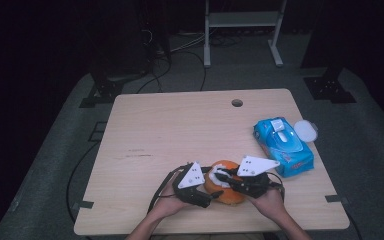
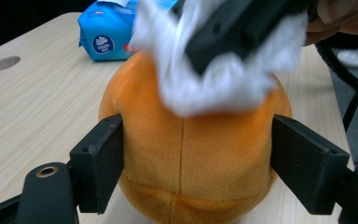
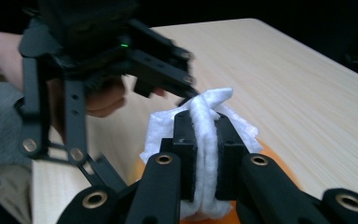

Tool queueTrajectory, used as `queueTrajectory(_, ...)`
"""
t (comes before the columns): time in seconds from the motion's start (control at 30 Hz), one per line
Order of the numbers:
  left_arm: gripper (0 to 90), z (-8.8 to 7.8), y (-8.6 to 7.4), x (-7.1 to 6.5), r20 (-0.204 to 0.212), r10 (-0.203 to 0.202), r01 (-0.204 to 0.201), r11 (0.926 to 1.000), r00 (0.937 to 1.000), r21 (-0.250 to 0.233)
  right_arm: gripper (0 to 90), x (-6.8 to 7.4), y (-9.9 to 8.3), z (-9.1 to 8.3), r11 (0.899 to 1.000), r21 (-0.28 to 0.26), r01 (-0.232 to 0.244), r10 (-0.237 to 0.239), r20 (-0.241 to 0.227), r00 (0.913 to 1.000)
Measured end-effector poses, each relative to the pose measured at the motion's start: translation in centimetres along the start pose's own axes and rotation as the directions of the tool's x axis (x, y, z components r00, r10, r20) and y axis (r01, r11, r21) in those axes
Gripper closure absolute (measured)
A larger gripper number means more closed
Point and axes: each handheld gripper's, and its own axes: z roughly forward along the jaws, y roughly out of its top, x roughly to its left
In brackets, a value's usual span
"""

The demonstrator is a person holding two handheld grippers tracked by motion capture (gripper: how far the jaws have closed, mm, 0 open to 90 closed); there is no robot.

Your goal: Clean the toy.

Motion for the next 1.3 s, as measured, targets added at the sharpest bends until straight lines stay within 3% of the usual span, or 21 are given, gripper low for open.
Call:
queueTrajectory(0.1, 23.9, -0.1, -0.2, 0.2, 0.005, -0.009, 0.009, 0.9999, 1.0000, -0.014, 81.3, -0.1, 0.1, -0.2, 1.000, 0.006, 0.009, -0.009, 0.004, 1.0000)
queueTrajectory(0.2, 23.2, -0.1, -0.3, 0.3, 0.003, -0.026, 0.026, 0.9993, 0.9997, -0.028, 81.3, -1.4, -0.4, -1.3, 1.000, 0.002, -0.018, 0.017, 0.041, 0.9990)
queueTrajectory(0.23, 22.9, 0.1, -0.1, 0.2, 0.001, -0.028, 0.028, 0.9990, 0.9996, -0.036, 81.3, -2.0, -0.7, -1.8, 0.999, -0.006, -0.046, 0.046, 0.051, 0.9976)
queueTrajectory(0.37, 22.6, 0.2, 0.1, -0.2, -0.003, 0.000, 0.000, 0.9997, 1.0000, -0.023, 81.3, -1.1, -0.3, -1.2, 1.000, -0.001, -0.024, 0.024, 0.047, 0.9986)
queueTrajectory(0.43, 22.8, 0.3, 0.1, -0.4, -0.001, 0.014, -0.014, 0.9997, 0.9999, -0.018, 81.3, -0.3, 0.0, -0.4, 1.000, -0.007, -0.019, 0.019, -0.010, 0.9998)
queueTrajectory(0.47, 22.8, 0.3, 0.0, -0.4, -0.001, 0.021, -0.021, 0.9997, 0.9998, -0.010, 81.4, 0.5, 0.1, 0.4, 1.000, 0.015, 0.009, -0.008, -0.024, 0.9997)
queueTrajectory(0.63, 24.0, 0.0, -0.6, 0.0, 0.008, 0.019, -0.019, 0.9998, 0.9998, -0.008, 81.3, -0.8, -0.2, -0.5, 1.000, 0.010, -0.021, 0.021, 0.001, 0.9998)
queueTrajectory(0.77, 22.7, -0.2, -1.0, 0.5, 0.025, -0.003, 0.003, 1.0000, 0.9997, -0.001, 81.4, -2.8, -1.4, -2.3, 0.997, 0.017, -0.071, 0.069, 0.097, 0.9929)
queueTrajectory(0.8, 19.2, -0.2, -1.0, 0.6, 0.034, -0.024, 0.025, 0.9996, 0.9991, -0.010, 81.4, -2.9, -1.6, -2.4, 0.997, 0.012, -0.082, 0.080, 0.095, 0.9922)
queueTrajectory(0.83, 19.2, -0.1, -0.9, 0.7, 0.039, -0.061, 0.061, 0.9979, 0.9974, -0.019, 81.4, -2.9, -1.6, -2.4, 0.997, 0.012, -0.082, 0.080, 0.095, 0.9922)
queueTrajectory(0.87, 11.0, 0.3, -0.6, 1.0, 0.059, -0.141, 0.142, 0.9895, 0.9882, -0.024, 81.4, -2.6, -1.5, -2.2, 0.997, 0.009, -0.074, 0.072, 0.093, 0.9930)
queueTrajectory(1.0, 12.8, 0.3, -0.8, 0.9, 0.049, -0.110, 0.111, 0.9937, 0.9927, -0.014, 81.3, -1.8, -1.1, -1.4, 0.997, -0.002, -0.074, 0.074, 0.042, 0.9964)
queueTrajectory(1.07, 21.1, -0.1, -1.2, 1.2, 0.049, -0.107, 0.108, 0.9941, 0.9930, -0.011, 81.3, -1.6, -1.0, -1.2, 0.998, 0.005, -0.059, 0.059, 0.038, 0.9975)
queueTrajectory(1.17, 24.3, -0.5, -1.7, 1.5, 0.062, -0.113, 0.112, 0.9936, 0.9917, 0.019, 81.3, -2.3, -1.3, -1.5, 0.997, 0.008, -0.080, 0.080, 0.038, 0.9961)
queueTrajectory(1.23, 23.1, -0.8, -1.9, 1.5, 0.065, -0.122, 0.121, 0.9924, 0.9903, 0.019, 81.2, -2.8, -1.8, -1.9, 0.997, 0.031, -0.069, 0.067, 0.084, 0.9943)
queueTrajectory(1.27, 15.5, -0.7, -1.5, 1.4, 0.053, -0.147, 0.148, 0.9890, 0.9877, -0.008, 81.3, -2.9, -2.3, -2.1, 0.996, 0.043, -0.075, 0.071, 0.099, 0.9925)
queueTrajectory(1.3, 10.7, -0.7, -1.5, 1.4, 0.053, -0.147, 0.148, 0.9890, 0.9877, -0.008, 81.3, -2.9, -2.3, -2.1, 0.996, 0.043, -0.075, 0.071, 0.099, 0.9925)
